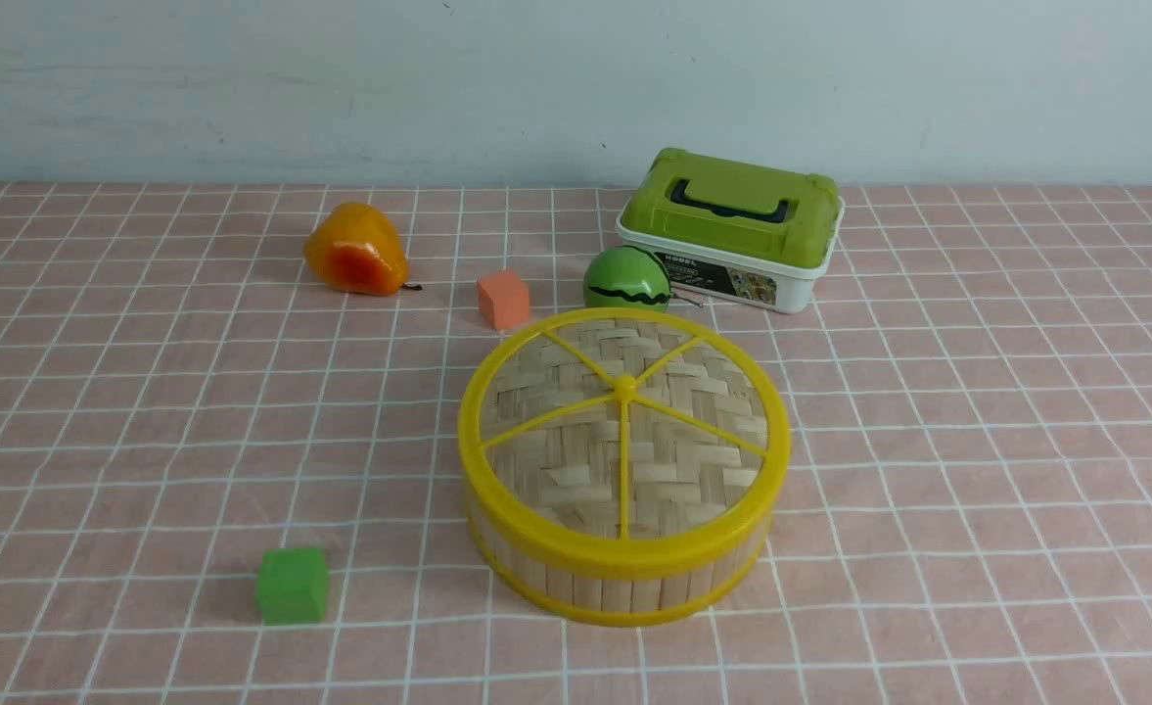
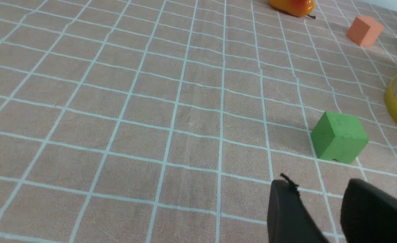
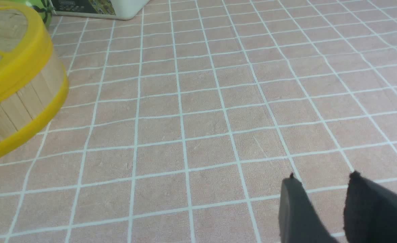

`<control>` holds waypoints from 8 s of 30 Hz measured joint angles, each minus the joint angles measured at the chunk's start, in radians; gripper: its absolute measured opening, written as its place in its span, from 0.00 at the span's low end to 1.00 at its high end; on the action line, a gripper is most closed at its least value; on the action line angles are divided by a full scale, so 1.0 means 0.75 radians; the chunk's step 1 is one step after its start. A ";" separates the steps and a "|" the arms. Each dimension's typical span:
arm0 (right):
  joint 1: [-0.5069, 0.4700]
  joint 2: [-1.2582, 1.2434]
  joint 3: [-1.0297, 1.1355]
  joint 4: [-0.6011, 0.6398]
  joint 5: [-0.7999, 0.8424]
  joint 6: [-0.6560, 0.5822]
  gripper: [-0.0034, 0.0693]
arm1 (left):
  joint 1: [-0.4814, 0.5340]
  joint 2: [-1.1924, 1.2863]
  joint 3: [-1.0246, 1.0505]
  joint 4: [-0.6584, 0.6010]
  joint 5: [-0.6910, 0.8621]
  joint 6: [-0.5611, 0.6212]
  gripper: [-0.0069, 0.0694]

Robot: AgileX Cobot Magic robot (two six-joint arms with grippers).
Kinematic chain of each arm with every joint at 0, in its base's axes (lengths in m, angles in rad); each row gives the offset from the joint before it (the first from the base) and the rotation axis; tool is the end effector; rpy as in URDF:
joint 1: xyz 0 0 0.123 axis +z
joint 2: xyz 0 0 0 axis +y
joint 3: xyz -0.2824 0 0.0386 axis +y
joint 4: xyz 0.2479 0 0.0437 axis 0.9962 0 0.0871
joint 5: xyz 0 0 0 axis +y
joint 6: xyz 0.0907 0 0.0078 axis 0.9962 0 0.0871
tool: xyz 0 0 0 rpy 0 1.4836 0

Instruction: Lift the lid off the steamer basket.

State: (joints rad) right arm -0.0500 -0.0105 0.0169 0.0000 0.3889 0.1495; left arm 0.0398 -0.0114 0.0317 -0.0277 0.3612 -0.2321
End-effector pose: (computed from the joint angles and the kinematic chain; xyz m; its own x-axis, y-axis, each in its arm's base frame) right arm 0.0520 -0.0026 0.1730 -0.2921 0.1637 -0.9423 0.0945 0.9854 0.1419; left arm 0.0530 0.0012 0.1705 -0.2724 -0.2662 -0.9246 -0.1033 0.9635 -0.2469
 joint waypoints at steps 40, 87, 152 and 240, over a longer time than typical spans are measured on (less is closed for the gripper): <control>0.000 0.000 0.006 0.283 -0.039 0.117 0.38 | 0.000 0.000 0.000 0.000 0.000 0.000 0.40; 0.592 1.854 -1.995 0.223 1.150 -0.571 0.05 | 0.000 0.000 0.000 0.000 0.000 0.000 0.40; 0.214 2.248 -2.119 0.000 1.015 -0.379 0.16 | 0.000 0.000 0.000 0.000 0.000 0.000 0.40; -0.016 0.090 -0.205 -0.084 -0.006 -0.046 0.04 | 0.000 0.000 0.000 0.000 0.000 0.000 0.40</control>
State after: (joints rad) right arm -0.0617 0.0569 -0.1364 -0.0629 0.3846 0.1151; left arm 0.0398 -0.0114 0.0317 -0.0277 0.3612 -0.2321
